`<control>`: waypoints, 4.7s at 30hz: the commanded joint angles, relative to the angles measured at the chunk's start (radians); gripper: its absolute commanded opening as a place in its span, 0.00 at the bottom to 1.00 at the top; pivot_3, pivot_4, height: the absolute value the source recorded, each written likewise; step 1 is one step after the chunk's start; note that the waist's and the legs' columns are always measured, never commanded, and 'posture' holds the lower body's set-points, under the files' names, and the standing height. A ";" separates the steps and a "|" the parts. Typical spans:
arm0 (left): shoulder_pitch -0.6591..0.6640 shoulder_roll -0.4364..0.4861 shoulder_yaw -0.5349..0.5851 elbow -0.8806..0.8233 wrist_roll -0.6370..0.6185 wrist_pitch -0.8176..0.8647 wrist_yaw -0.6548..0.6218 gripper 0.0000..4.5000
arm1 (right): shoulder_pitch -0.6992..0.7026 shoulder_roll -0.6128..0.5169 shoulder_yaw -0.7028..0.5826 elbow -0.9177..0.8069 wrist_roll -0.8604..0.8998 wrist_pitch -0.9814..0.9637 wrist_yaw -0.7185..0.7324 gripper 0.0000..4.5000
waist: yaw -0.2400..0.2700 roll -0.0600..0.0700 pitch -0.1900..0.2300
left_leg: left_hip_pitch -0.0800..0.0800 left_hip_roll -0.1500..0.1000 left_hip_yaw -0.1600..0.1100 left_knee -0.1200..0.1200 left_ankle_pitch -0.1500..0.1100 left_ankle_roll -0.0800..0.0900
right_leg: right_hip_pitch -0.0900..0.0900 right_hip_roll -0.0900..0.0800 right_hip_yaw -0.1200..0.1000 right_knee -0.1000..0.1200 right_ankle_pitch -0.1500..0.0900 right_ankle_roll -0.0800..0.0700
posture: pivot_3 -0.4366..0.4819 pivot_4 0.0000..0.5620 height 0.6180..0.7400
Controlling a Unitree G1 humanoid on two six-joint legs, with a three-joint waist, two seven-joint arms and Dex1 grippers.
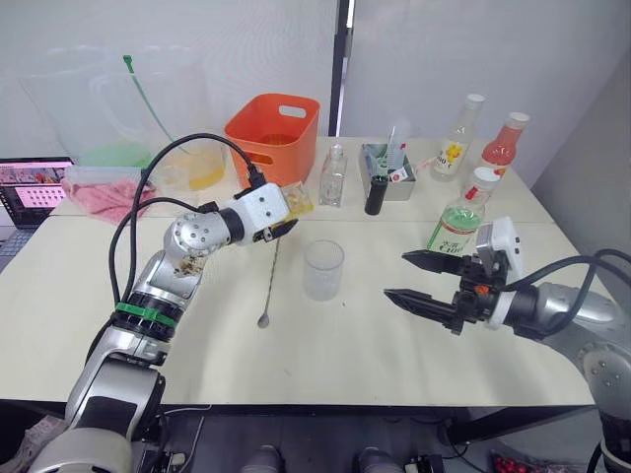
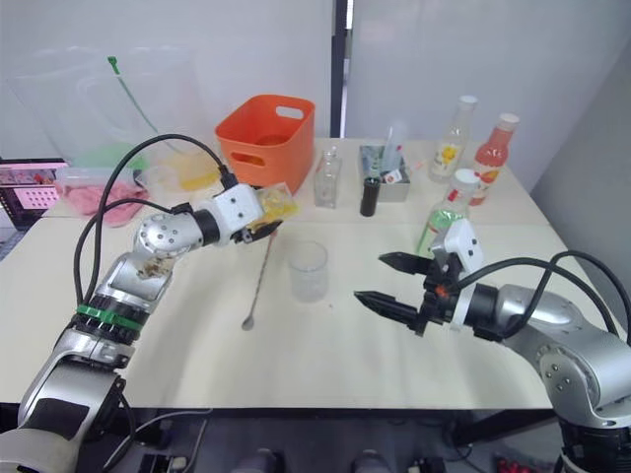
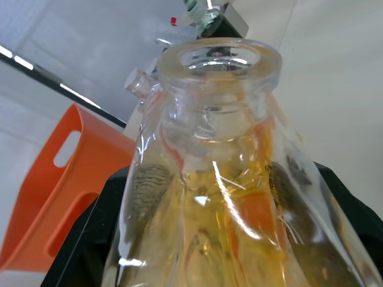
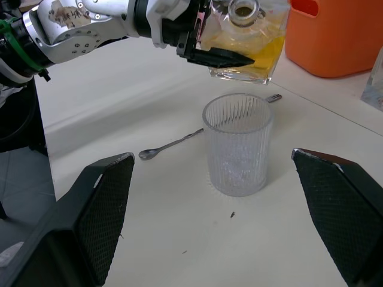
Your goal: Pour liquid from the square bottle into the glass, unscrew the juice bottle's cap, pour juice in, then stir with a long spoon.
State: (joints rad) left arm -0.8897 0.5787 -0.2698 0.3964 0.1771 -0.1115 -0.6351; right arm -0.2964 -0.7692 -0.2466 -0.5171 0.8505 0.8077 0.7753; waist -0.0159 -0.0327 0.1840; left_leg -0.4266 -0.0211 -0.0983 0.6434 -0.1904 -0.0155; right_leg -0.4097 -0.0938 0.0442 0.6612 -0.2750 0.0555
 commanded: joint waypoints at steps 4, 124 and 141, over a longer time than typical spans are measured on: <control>-0.060 -0.002 0.020 0.009 0.077 -0.142 0.067 0.62 | 0.005 -0.007 -0.037 -0.050 0.046 -0.013 -0.010 0.99 | 0.000 0.000 0.000 | 0.000 0.000 0.000 0.000 0.000 0.000 | 0.000 0.000 0.000 0.001 0.000 0.000 | 0.48 0.27 1.00; -0.165 0.025 -0.135 0.185 0.603 -0.547 0.583 0.62 | 0.000 0.008 0.042 -0.013 -0.008 -0.050 -0.036 0.99 | 0.000 0.000 0.000 | 0.000 -0.001 0.000 0.002 0.000 0.000 | 0.000 -0.001 0.000 0.004 0.000 0.000 | 0.48 0.27 1.00; -0.008 -0.097 0.093 -0.115 -0.043 -0.148 0.121 0.62 | -0.105 -0.006 0.102 0.072 -0.036 -0.045 0.036 0.99 | -0.003 0.000 0.000 | 0.000 -0.001 -0.001 0.003 0.000 0.000 | 0.000 -0.001 0.000 0.006 0.000 0.000 | 0.48 0.27 1.00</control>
State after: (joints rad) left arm -0.8725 0.4883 -0.2659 0.4067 0.2434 -0.3507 -0.4952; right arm -0.3837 -0.7620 -0.1386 -0.4379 0.8106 0.7769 0.7897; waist -0.0192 -0.0326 0.1839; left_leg -0.4268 -0.0221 -0.0991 0.6464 -0.1903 -0.0153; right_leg -0.4100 -0.0943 0.0438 0.6669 -0.2750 0.0555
